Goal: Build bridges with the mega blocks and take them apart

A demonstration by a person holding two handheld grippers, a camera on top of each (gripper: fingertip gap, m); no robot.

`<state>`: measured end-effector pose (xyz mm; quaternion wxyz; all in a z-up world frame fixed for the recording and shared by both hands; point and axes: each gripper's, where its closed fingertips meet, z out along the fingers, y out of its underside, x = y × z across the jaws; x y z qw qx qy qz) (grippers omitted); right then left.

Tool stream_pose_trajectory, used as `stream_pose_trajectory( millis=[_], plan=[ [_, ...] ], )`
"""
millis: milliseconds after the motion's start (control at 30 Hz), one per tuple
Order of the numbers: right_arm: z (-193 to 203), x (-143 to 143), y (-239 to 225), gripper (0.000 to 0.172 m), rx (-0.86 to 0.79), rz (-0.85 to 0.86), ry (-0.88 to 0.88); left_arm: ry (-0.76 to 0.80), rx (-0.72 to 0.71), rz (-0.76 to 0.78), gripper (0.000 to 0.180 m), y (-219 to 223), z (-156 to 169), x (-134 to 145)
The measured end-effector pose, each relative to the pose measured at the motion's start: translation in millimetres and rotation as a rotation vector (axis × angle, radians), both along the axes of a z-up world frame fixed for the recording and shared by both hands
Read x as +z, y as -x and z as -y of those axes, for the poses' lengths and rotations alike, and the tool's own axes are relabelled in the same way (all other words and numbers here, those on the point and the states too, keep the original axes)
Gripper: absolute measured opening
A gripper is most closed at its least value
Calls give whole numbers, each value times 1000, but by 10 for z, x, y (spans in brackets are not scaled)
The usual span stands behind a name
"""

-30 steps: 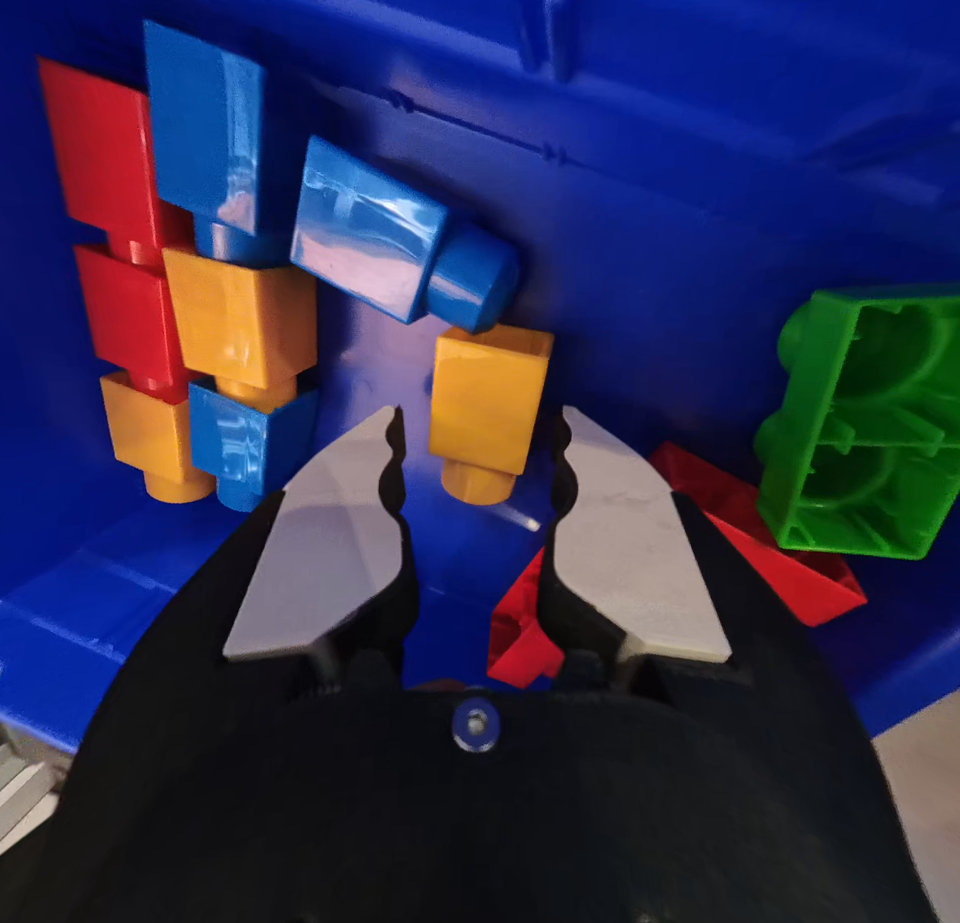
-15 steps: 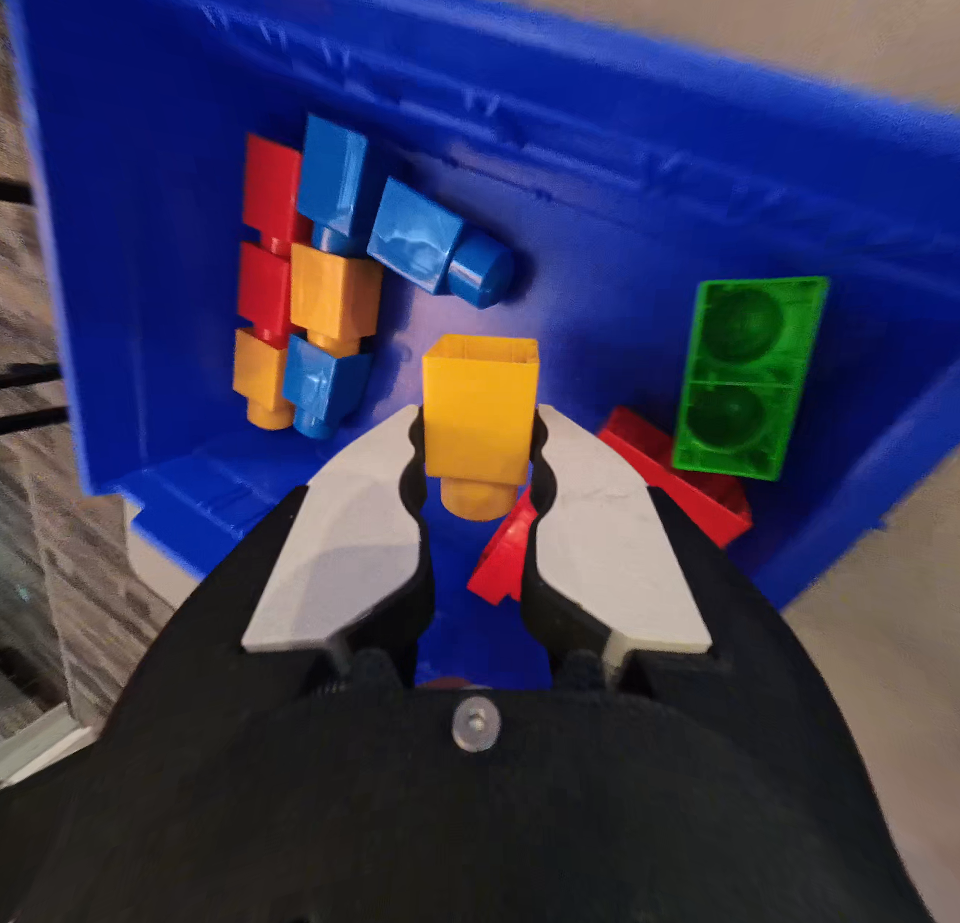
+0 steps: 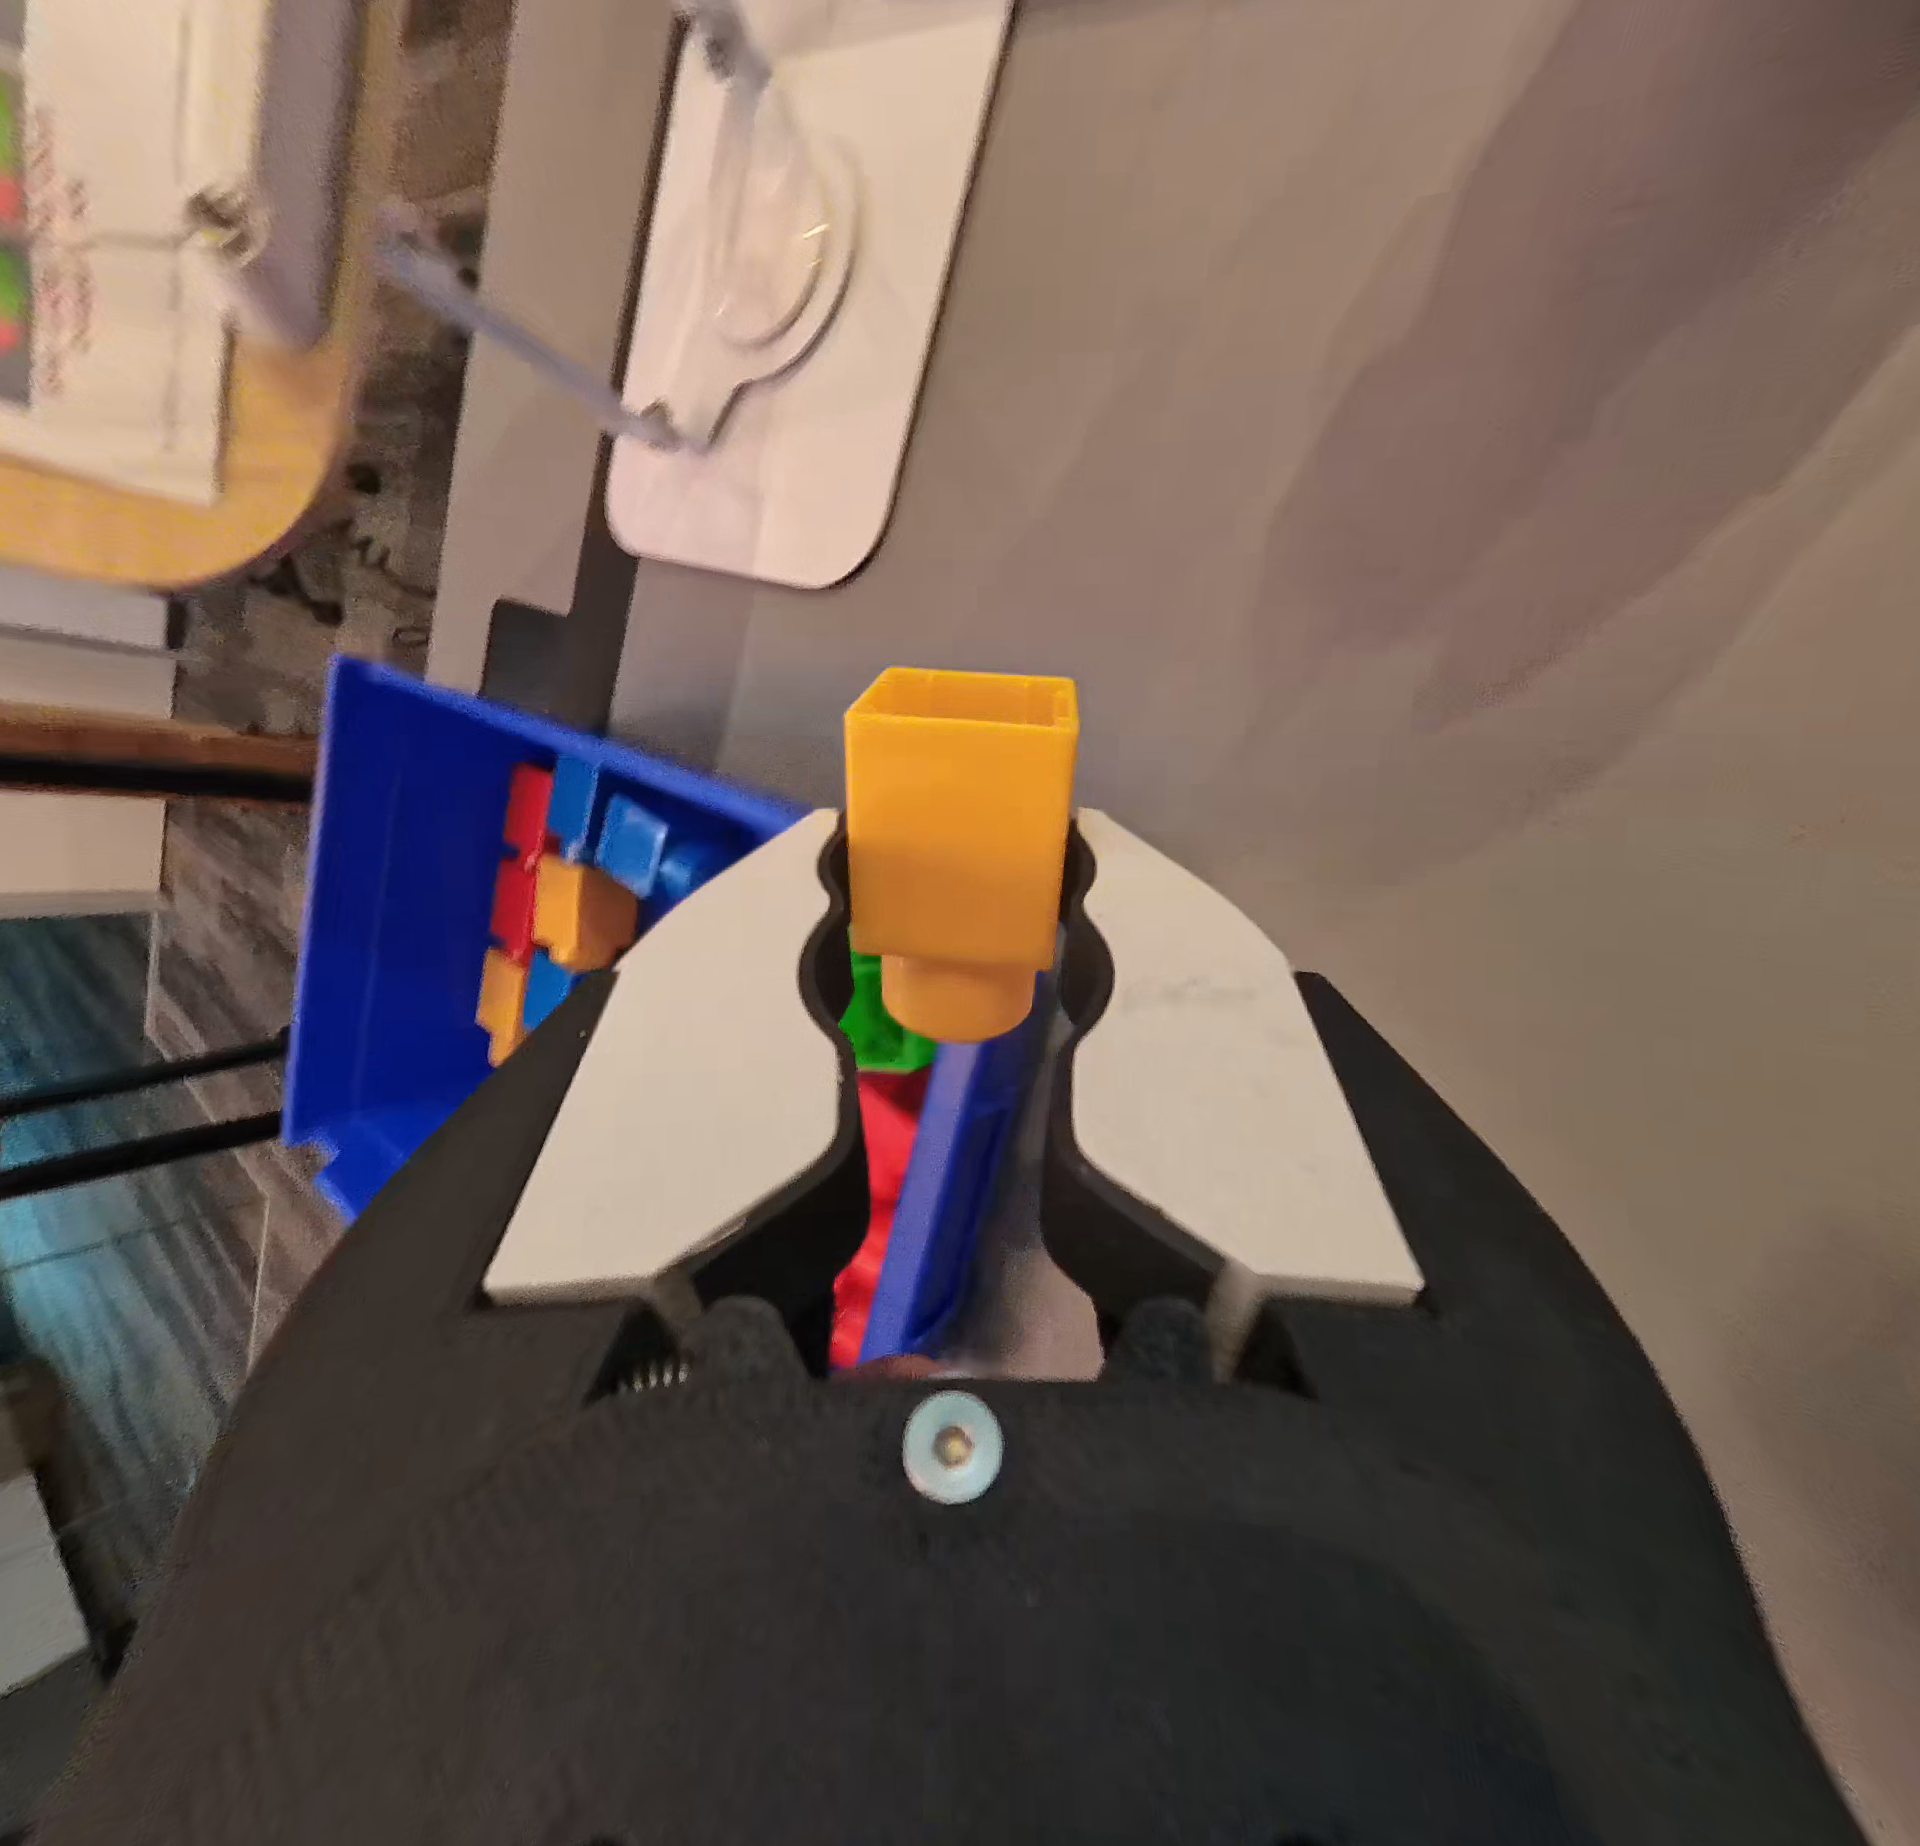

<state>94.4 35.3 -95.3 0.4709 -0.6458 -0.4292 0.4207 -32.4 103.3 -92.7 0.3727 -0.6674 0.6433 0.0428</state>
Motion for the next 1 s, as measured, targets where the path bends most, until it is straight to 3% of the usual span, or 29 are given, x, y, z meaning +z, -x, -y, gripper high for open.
stream_pose_trajectory(
  millis=[200,300,433,667,767,1000],
  plan=[
    [-68,165,112,36,-52,-48,71,-65,-87,-61,36,-451,308,-229],
    [-87,61,191,44,-70,-22,183,-127,-107,-60,37,-651,367,-239],
    [-145,-2,163,31,-109,-73,239,-187,-172,-54,37,-866,473,-220],
    [-149,-90,164,29,-98,-86,311,-258,-198,-14,36,-1084,547,-137],
    [-86,-63,213,9,-45,-142,339,-294,-195,-13,36,-1163,580,-117],
    [-69,-98,198,7,-35,-156,335,-304,-215,18,39,-1172,641,-118]
  ],
)
